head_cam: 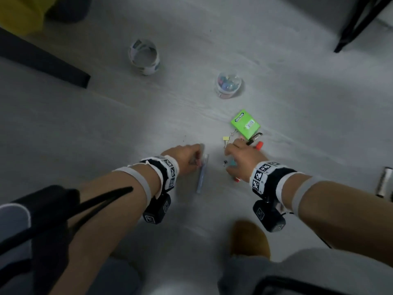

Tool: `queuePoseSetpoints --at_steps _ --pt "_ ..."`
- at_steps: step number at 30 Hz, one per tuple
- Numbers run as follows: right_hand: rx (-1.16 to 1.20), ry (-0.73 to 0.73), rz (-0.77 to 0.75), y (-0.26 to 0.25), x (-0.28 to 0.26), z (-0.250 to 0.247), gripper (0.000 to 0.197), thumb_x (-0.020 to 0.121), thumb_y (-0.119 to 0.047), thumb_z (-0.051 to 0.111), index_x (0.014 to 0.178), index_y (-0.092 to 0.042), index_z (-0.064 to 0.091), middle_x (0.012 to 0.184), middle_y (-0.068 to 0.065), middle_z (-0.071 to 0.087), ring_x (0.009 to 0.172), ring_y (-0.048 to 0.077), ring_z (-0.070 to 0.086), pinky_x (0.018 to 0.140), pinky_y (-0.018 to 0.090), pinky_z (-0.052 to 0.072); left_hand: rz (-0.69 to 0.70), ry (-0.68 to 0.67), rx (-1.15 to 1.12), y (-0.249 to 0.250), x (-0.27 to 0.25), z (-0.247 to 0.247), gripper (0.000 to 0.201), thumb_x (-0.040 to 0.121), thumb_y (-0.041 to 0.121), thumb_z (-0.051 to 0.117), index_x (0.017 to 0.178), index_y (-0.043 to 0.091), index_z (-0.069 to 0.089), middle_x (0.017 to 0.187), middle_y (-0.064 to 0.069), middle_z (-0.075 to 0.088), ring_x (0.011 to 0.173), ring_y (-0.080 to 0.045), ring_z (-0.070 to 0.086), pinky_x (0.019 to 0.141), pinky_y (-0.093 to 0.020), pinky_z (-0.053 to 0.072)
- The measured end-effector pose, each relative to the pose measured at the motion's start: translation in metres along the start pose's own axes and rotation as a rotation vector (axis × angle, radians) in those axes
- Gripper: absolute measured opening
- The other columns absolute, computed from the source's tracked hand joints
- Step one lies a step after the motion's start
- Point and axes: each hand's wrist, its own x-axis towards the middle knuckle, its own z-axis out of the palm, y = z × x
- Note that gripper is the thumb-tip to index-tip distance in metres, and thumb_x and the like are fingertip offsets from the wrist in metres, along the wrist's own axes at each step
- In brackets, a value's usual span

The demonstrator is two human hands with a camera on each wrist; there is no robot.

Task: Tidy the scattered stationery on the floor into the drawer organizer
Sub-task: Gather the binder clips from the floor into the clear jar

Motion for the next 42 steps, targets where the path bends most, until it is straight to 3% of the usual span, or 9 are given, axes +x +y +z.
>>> queuePoseSetpoints --at_steps 5,9,12,16,20,27,31,37,42 --pt "-0.106 0.007 -0.024 -0.004 0.004 0.005 0.042 0.077 -0.021 0.071 0.114 -0.013 0.052 0.124 0.010 0.041 0.092 0.033 0.057 0.074 0.043 0.054 0.119 0.007 0.175 0.005 0.004 0.012 0.043 0.086 0.033 0.063 0.122 0.036 0.038 0.117 0.002 0.061 0.102 -0.026 0.062 0.083 -0.041 0.054" --pt "-0.131 0.032 -0.075 -0.002 0.005 -0.002 0.048 0.074 -0.005 0.068 0.119 -0.009 0.051 0.123 0.013 0.040 0.093 0.033 0.055 0.074 0.041 0.053 0.131 0.044 0.247 0.010 0.011 0.007 0.038 0.089 0.026 0.059 0.122 0.030 0.041 0.116 -0.003 0.062 0.098 -0.029 0.063 0.080 -0.041 0.054" --pt "-0.132 0.041 -0.084 0.001 0.002 -0.005 0.054 0.076 -0.020 0.075 0.121 -0.010 0.047 0.123 0.011 0.040 0.093 0.028 0.054 0.076 0.041 0.053 0.099 0.034 0.211 0.010 0.012 0.005 0.045 0.088 0.024 0.059 0.125 0.024 0.035 0.112 -0.009 0.063 0.094 -0.032 0.063 0.077 -0.039 0.053" --pt "-0.184 0.034 -0.129 0.006 -0.001 -0.003 0.030 0.081 -0.021 0.069 0.106 -0.010 0.057 0.112 0.008 0.053 0.102 0.028 0.051 0.078 0.037 0.048 0.070 0.046 0.213 0.000 0.014 0.005 0.033 0.090 0.027 0.059 0.118 0.016 0.046 0.115 -0.013 0.063 0.099 -0.035 0.063 0.079 -0.037 0.049" --pt "-0.178 0.055 -0.146 0.004 0.000 0.000 0.010 0.082 -0.007 0.058 0.091 -0.006 0.061 0.097 0.009 0.059 0.092 0.031 0.056 0.074 0.037 0.049 0.070 0.109 0.118 -0.004 0.016 0.007 0.024 0.094 0.032 0.054 0.106 0.012 0.053 0.104 -0.013 0.066 0.092 -0.034 0.064 0.076 -0.034 0.047" --pt "-0.071 0.100 -0.151 0.008 -0.004 -0.003 0.008 0.078 -0.012 0.055 0.086 -0.011 0.054 0.086 0.004 0.060 0.078 0.027 0.058 0.064 0.029 0.040 -0.013 0.228 -0.239 0.012 0.031 -0.010 0.017 0.087 0.028 0.056 0.090 0.011 0.058 0.082 -0.006 0.069 0.074 -0.025 0.067 0.071 -0.033 0.056" --pt "0.192 0.318 -0.023 0.013 0.003 -0.012 0.013 0.083 -0.013 0.057 0.092 -0.020 0.051 0.069 -0.010 0.051 0.060 0.020 0.052 0.058 0.033 0.047 -0.032 0.280 -0.314 0.030 0.042 -0.016 0.015 0.085 0.024 0.057 0.092 0.010 0.057 0.072 0.002 0.063 0.065 -0.018 0.062 0.060 -0.022 0.048" --pt "0.150 0.330 0.077 0.022 0.028 -0.028 0.036 0.088 -0.007 0.050 0.121 -0.020 0.050 0.109 0.006 0.064 0.086 0.032 0.062 0.072 0.038 0.050 0.039 0.269 -0.346 0.044 0.058 -0.013 0.019 0.085 0.017 0.058 0.103 0.021 0.064 0.093 -0.008 0.071 0.085 -0.030 0.068 0.078 -0.034 0.056" --pt "0.050 0.309 0.133 0.031 0.030 -0.034 0.043 0.085 -0.004 0.052 0.124 -0.021 0.047 0.111 0.006 0.060 0.092 0.032 0.058 0.069 0.033 0.043 0.033 0.283 -0.324 0.049 0.066 -0.009 0.020 0.091 0.015 0.054 0.111 0.015 0.060 0.102 -0.005 0.068 0.092 -0.027 0.066 0.080 -0.035 0.056"
